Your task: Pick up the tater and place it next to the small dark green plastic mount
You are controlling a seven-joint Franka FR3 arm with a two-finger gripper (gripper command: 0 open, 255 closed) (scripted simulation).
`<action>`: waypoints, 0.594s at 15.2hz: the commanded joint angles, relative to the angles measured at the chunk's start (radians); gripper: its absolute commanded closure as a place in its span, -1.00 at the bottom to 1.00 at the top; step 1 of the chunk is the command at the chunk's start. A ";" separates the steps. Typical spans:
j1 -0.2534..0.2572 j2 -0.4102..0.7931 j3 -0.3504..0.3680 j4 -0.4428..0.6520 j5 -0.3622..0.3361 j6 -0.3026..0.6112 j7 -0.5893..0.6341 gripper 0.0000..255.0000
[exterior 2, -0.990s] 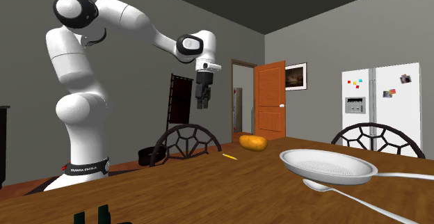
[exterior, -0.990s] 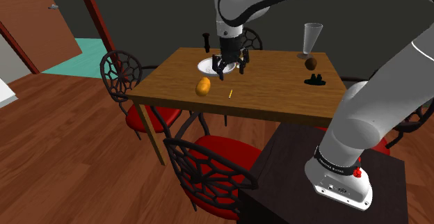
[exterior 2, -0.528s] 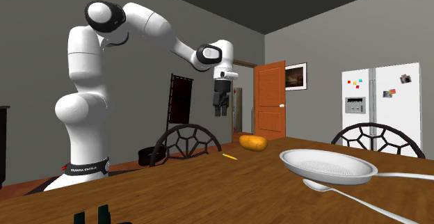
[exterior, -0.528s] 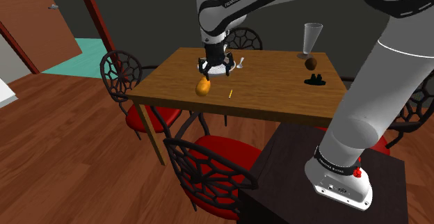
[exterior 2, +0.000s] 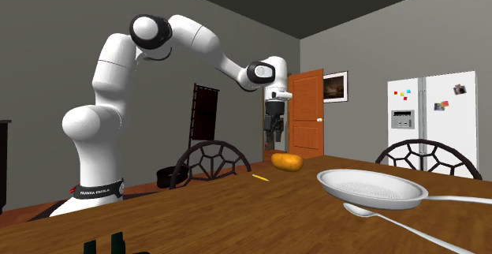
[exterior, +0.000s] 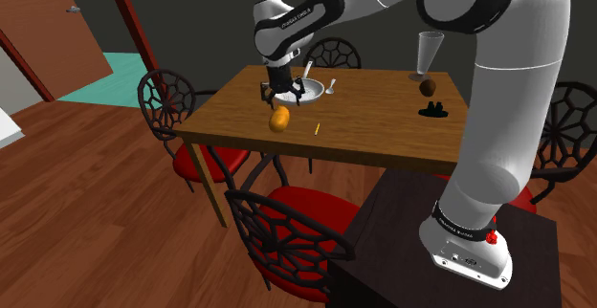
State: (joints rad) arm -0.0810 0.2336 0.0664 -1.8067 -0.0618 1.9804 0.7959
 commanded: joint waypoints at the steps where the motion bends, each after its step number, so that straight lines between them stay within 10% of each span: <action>1: -0.003 0.084 -0.013 0.090 -0.013 -0.006 0.033 -1.00; 9: -0.005 0.278 -0.044 0.285 -0.031 -0.009 0.104 -1.00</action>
State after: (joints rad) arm -0.0850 0.5076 0.0235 -1.5141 -0.0923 1.9596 0.8987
